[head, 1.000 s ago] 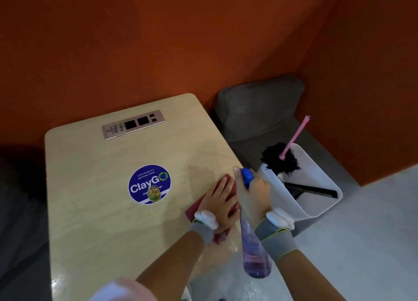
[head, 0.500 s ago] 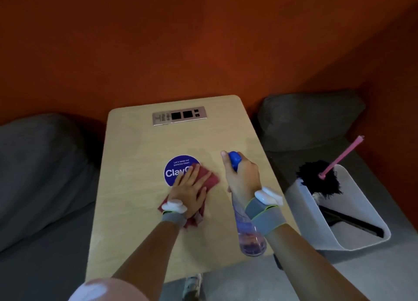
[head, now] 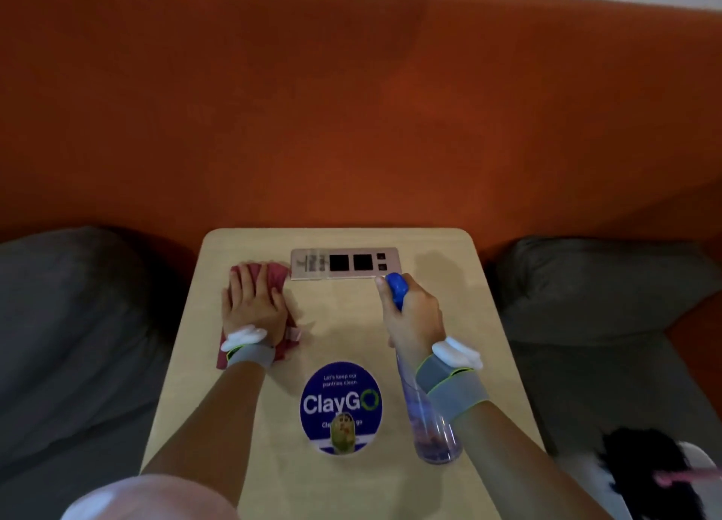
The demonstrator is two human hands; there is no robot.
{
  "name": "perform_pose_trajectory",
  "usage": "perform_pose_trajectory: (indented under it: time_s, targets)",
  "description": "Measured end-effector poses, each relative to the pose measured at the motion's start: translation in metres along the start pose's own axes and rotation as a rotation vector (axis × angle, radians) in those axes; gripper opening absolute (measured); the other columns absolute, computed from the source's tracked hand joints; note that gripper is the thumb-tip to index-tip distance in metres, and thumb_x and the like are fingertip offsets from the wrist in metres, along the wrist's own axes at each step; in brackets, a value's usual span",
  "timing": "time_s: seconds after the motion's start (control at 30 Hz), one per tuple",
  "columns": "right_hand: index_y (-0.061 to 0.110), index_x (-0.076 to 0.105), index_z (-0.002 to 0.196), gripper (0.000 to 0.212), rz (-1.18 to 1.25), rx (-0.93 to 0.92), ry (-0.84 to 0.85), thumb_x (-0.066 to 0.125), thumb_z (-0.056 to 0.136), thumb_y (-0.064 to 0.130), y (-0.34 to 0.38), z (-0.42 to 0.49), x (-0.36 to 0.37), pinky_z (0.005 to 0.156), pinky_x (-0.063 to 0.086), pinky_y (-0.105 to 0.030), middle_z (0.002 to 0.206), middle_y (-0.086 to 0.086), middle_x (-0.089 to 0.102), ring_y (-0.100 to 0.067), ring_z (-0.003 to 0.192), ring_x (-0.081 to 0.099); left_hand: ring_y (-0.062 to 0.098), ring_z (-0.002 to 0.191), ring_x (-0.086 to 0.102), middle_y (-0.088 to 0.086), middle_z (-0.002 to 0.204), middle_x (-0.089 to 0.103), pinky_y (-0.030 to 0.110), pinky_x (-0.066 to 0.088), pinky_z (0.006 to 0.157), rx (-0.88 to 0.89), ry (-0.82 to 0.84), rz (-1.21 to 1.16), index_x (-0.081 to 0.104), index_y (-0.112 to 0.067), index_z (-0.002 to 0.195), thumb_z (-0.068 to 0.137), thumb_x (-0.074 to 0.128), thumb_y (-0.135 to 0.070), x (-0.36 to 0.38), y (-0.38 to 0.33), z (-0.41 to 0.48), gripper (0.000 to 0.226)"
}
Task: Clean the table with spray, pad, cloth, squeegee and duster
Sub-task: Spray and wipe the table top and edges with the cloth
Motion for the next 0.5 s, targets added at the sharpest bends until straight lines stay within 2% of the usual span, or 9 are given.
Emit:
perform_pose_trajectory:
  time_s: [0.17, 0.3, 0.4, 0.5]
  targets:
    - [0.014, 0.055, 0.083, 0.05, -0.046, 0.015, 0.01, 0.039, 0.092, 0.061, -0.002, 0.029, 0.014, 0.058, 0.054, -0.041, 0.066, -0.009, 0.062, -0.037, 0.057, 0.062, 0.027, 0.147, 0.01, 0.01, 0.159, 0.015, 0.043, 0.01, 0.118, -0.015, -0.018, -0.019, 0.024, -0.02, 0.15, 0.096, 0.033, -0.033, 0.002, 0.003, 0.032, 0.056]
    - [0.015, 0.051, 0.082, 0.05, -0.057, 0.026, 0.052, 0.038, 0.092, 0.061, -0.009, 0.036, 0.02, 0.058, 0.054, -0.043, 0.068, -0.008, 0.06, -0.035, 0.055, 0.061, 0.026, 0.147, 0.009, 0.01, 0.159, 0.016, 0.041, 0.01, 0.119, -0.034, -0.067, -0.059, 0.022, -0.017, 0.151, 0.099, 0.027, -0.03, 0.002, -0.001, 0.043, 0.053]
    - [0.017, 0.052, 0.085, 0.05, -0.047, 0.077, 0.085, 0.038, 0.09, 0.064, -0.021, 0.034, 0.02, 0.059, 0.055, -0.044, 0.073, -0.007, 0.064, -0.036, 0.057, 0.062, 0.025, 0.145, 0.017, 0.01, 0.155, 0.028, 0.037, 0.015, 0.119, 0.011, -0.134, -0.163, 0.028, -0.011, 0.149, 0.101, 0.023, -0.026, -0.002, -0.017, 0.043, 0.05]
    - [0.018, 0.053, 0.087, 0.049, -0.034, 0.148, 0.097, 0.038, 0.09, 0.064, -0.04, 0.034, 0.014, 0.061, 0.056, -0.042, 0.071, -0.007, 0.064, -0.035, 0.057, 0.063, 0.028, 0.142, 0.026, 0.013, 0.147, 0.041, 0.039, 0.021, 0.117, 0.122, -0.134, -0.202, 0.038, -0.008, 0.143, 0.099, 0.019, -0.024, 0.011, -0.072, 0.044, 0.05]
Point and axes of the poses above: each hand's wrist, its own z-axis towards the middle knuckle, its own x-axis out of the palm, y = z × x, the point moved 5 cm from there along z, towards the middle knuckle
